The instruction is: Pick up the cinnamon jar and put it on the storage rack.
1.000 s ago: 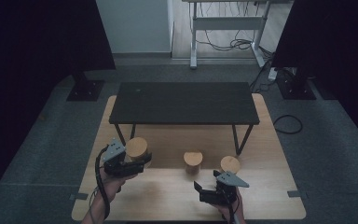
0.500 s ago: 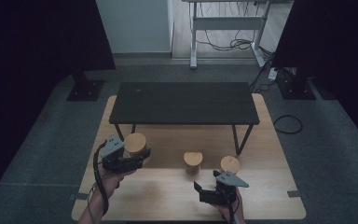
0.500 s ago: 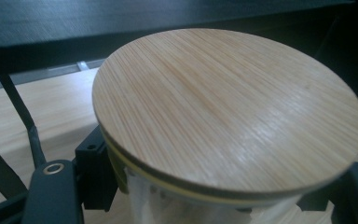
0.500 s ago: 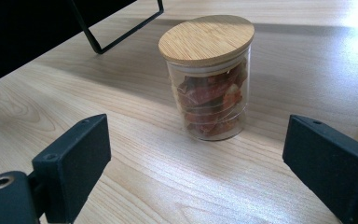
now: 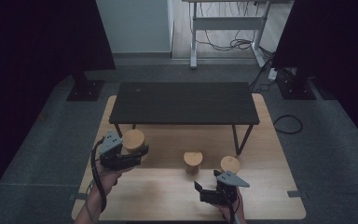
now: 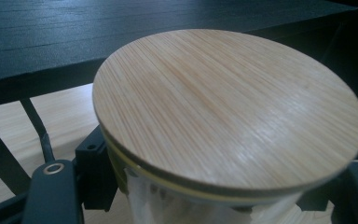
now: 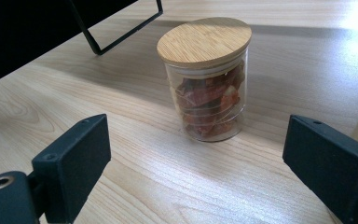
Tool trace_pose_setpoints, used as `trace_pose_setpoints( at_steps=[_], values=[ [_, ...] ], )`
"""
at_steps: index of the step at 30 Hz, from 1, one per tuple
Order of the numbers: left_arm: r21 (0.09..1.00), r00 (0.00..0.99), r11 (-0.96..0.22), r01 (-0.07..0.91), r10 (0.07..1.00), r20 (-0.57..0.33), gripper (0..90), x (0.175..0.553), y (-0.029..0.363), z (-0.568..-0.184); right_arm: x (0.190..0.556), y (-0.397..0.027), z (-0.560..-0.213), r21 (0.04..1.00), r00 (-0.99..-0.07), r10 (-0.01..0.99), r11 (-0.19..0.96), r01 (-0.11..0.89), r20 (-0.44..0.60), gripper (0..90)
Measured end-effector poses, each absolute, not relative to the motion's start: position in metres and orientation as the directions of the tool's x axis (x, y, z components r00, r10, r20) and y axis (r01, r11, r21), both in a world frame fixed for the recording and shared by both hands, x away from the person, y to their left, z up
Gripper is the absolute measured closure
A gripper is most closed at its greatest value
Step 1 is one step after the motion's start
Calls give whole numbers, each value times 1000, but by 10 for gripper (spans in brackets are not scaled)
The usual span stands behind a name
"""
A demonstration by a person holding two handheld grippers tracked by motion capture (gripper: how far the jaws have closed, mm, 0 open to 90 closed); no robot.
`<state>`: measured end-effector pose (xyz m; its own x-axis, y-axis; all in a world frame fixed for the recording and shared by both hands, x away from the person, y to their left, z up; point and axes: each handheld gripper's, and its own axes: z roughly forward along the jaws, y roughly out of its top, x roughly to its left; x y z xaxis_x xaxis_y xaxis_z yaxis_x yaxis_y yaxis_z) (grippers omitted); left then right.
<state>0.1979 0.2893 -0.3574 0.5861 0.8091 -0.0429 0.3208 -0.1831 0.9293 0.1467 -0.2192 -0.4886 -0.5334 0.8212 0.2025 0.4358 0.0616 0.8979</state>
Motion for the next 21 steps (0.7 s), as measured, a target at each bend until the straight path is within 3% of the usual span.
trace_pose_setpoints(
  at_steps=[21],
  values=[
    [932,596,-201,302,803,-20,250,203,281,-348,147,-219,-488,896,-538,818,64,439,205,70]
  ],
)
